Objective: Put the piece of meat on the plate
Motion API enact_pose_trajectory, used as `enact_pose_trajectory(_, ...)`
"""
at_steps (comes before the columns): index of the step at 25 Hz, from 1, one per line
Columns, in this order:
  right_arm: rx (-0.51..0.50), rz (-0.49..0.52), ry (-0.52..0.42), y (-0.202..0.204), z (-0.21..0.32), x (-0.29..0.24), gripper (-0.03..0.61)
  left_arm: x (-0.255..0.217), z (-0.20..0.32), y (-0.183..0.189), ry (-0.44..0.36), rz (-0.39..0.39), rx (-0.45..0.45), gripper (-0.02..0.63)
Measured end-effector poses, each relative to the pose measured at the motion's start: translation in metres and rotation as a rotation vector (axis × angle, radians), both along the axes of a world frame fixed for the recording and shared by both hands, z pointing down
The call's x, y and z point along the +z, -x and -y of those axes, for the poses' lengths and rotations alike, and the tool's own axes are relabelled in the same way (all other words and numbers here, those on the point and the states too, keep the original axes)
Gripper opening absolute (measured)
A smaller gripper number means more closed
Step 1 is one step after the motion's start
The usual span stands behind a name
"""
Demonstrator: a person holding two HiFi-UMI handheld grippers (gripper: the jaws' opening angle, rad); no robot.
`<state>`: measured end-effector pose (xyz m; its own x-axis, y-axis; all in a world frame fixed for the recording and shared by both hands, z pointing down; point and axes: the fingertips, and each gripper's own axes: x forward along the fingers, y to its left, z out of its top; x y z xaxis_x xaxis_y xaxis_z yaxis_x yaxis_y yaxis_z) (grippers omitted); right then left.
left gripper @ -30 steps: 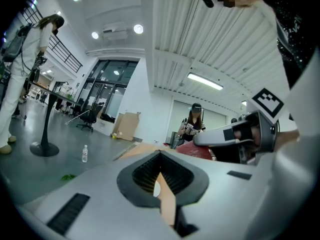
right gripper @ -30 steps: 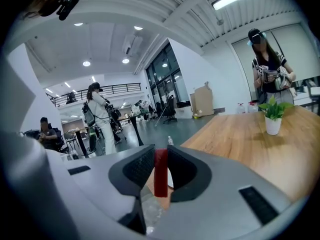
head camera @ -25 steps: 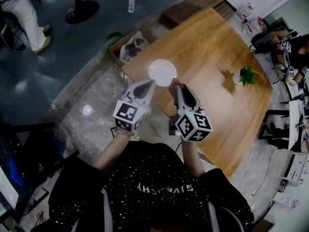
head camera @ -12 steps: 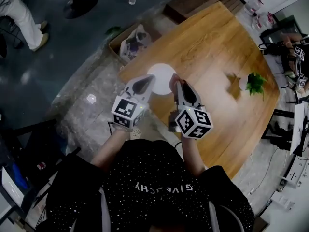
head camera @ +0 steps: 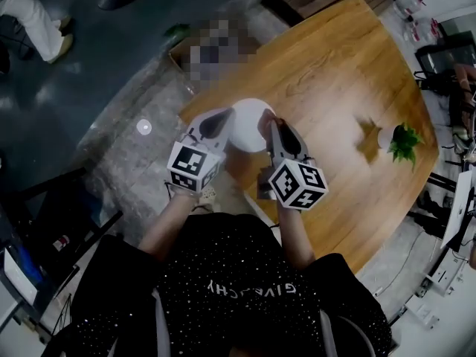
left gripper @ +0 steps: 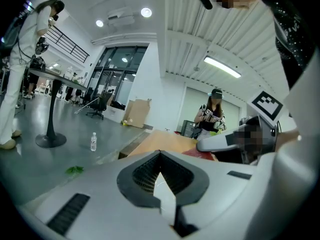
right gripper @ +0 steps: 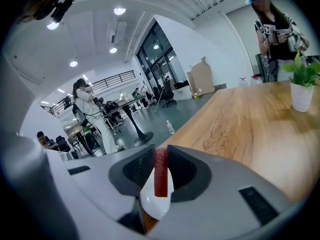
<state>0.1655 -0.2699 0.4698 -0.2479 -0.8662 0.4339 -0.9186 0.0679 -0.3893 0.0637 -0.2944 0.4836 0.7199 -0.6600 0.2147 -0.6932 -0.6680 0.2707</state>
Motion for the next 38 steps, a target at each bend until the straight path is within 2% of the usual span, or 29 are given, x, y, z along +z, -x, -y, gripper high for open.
enact_pose_trajectory(5, -0.010, 0.075, 0.059, -0.001, 0.011, 0.027, 0.086, 0.007, 0.011, -0.003, -0.020, 0.002, -0.027, 0.006)
enact_pose_trajectory(10, -0.033, 0.167, 0.105, 0.013, 0.019, 0.045, 0.086, 0.022, 0.012, -0.001, 0.007, 0.009, -0.048, 0.006)
enact_pose_trajectory(18, -0.038, 0.214, 0.148, 0.018, 0.023, 0.066, 0.086, 0.027, 0.017, -0.002, 0.012, 0.000, -0.051, 0.006)
enact_pose_trajectory(30, 0.063, 0.402, 0.202, -0.002, 0.024, 0.083, 0.087, 0.033, 0.006, -0.011, 0.028, -0.010, -0.031, 0.006)
enact_pose_trajectory(38, 0.102, 0.435, 0.293, -0.013, 0.017, 0.099, 0.106, 0.034, 0.002, -0.013, 0.034, -0.007, -0.027, 0.006)
